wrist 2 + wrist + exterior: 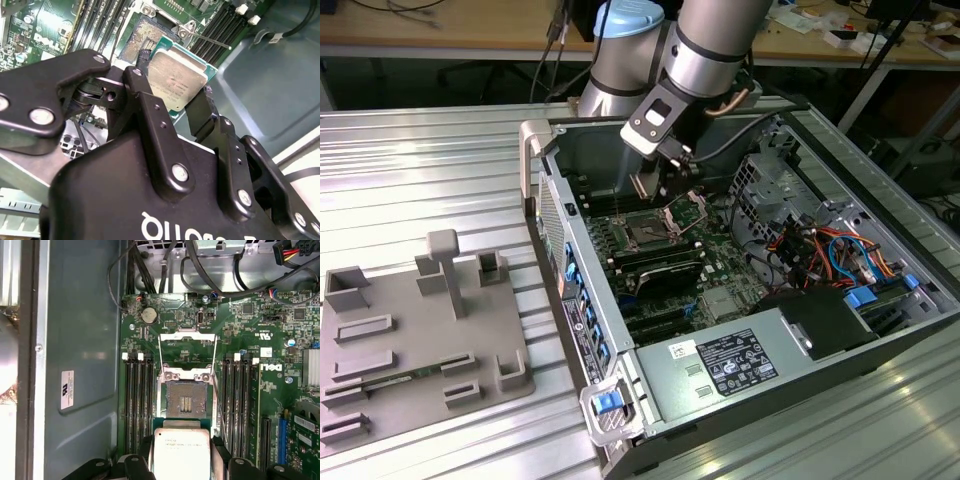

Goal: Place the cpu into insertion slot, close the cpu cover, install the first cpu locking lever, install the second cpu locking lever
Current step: 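Place the cpu into insertion slot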

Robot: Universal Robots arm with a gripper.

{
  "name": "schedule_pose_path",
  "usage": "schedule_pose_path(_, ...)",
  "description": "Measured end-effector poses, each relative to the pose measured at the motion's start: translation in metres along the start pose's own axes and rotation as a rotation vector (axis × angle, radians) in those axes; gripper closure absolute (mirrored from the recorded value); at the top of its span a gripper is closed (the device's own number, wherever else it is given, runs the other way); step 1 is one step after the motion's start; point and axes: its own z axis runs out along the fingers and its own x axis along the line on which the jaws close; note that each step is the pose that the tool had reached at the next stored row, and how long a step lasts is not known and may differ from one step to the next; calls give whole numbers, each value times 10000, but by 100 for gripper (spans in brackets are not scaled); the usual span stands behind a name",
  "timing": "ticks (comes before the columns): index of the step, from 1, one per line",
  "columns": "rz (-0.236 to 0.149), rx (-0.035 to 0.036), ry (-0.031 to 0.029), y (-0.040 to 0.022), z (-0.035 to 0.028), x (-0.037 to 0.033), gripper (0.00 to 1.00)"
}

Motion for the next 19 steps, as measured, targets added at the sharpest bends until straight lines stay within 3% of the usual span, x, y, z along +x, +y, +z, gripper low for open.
schedule_pose_path(2, 0, 1, -19, 10, 33, -4, 45)
schedule_pose_path(3, 2, 2, -63, 12, 45, -5, 45)
schedule_pose_path(5, 3, 7, -203, 15, 57, -5, 45)
schedule_pose_path(7, 2, 13, -402, 15, 71, -5, 45)
schedule_pose_path(8, 2, 13, -449, 15, 81, -5, 45)
schedule_pose_path(14, 3, 13, -452, 56, 211, -17, 45)
schedule_pose_path(19, 1, -14, -453, 86, 256, -17, 45)
